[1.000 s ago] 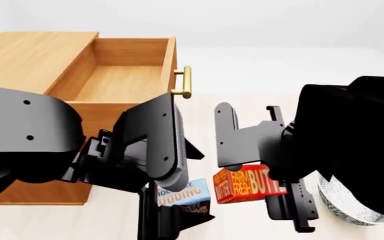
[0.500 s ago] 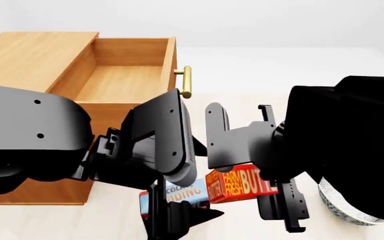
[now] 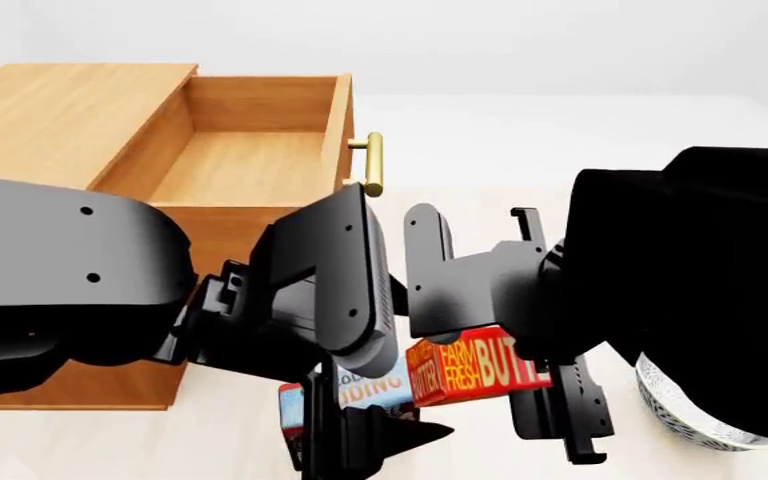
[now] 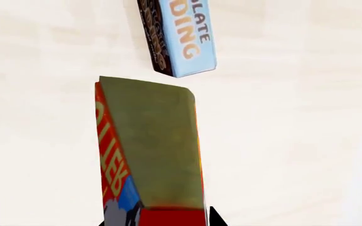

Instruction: Put the butter at the back in the top drawer of the cabinet and close it.

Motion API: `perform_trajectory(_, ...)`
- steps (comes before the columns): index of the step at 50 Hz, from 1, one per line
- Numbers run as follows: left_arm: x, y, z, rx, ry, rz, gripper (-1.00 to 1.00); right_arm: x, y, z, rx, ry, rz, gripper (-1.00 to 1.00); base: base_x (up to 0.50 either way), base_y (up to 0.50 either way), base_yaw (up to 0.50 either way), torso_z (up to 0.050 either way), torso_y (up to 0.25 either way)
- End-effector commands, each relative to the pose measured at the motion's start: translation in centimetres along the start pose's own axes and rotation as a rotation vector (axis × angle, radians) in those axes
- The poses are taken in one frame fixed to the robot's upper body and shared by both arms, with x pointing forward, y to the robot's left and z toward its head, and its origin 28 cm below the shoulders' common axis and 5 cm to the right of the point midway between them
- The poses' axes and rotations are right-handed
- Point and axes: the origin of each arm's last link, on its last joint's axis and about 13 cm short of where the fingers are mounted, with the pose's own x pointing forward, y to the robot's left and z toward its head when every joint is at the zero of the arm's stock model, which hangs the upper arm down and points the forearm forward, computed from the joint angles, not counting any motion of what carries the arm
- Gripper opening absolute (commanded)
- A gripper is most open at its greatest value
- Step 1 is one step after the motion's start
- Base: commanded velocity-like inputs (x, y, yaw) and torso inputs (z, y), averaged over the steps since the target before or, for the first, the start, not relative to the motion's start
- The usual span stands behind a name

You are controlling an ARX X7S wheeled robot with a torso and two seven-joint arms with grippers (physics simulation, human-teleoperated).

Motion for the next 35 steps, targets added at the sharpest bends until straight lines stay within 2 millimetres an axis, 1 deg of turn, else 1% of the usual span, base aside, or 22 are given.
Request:
perform_trajectory(1,0.01,0.02,-0.08,0.005,-0.022,0.005,1.0,-0.69,-0.23,0.12,-0.004,-0.007,-0.048,-1.0,0.0,0.0,0.0,0.0,0.0)
perform_trajectory(35,0.59,0.65,-0.98,-0.013,-0.044,-0.014,1.0,-0.87,-0.16,0.26,-0.01,-0.017,-0.049,-1.0,0.0,0.0,0.0,0.001,0.001)
